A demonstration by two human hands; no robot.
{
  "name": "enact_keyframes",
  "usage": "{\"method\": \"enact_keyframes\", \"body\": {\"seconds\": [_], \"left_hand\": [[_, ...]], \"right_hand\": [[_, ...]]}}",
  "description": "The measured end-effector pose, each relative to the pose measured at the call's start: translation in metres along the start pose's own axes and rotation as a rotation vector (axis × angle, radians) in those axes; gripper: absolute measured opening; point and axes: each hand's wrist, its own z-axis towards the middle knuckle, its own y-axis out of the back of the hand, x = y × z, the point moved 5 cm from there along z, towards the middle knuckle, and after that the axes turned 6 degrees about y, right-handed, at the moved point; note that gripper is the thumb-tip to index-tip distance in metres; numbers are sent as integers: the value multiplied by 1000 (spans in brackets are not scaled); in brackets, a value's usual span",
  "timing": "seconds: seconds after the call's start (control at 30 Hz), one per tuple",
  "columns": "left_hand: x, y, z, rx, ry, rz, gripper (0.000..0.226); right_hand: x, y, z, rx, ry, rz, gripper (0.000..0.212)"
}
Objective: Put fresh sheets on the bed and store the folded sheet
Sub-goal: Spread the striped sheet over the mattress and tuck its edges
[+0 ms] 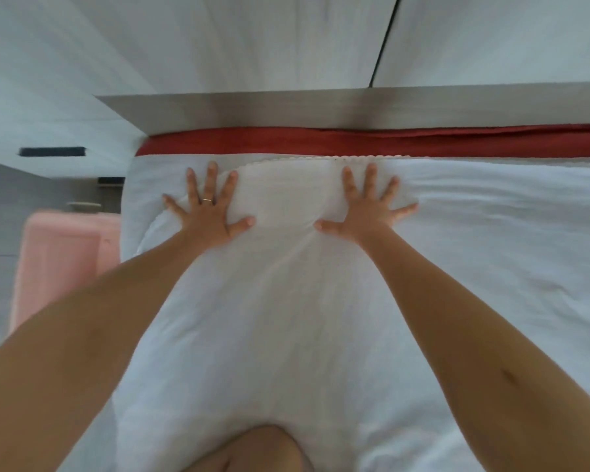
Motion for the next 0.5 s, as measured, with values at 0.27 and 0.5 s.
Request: {"method": "enact_keyframes", "body": {"seconds": [0.27,0.5], "left_hand": [[-35,11,-48,-53,89,-132,76],[-168,-47,-159,175,-356,-108,77]], "right_hand": [[11,-21,-62,-468,148,-3,66],[-207,-146,-183,-314,80,-154,62]]}}
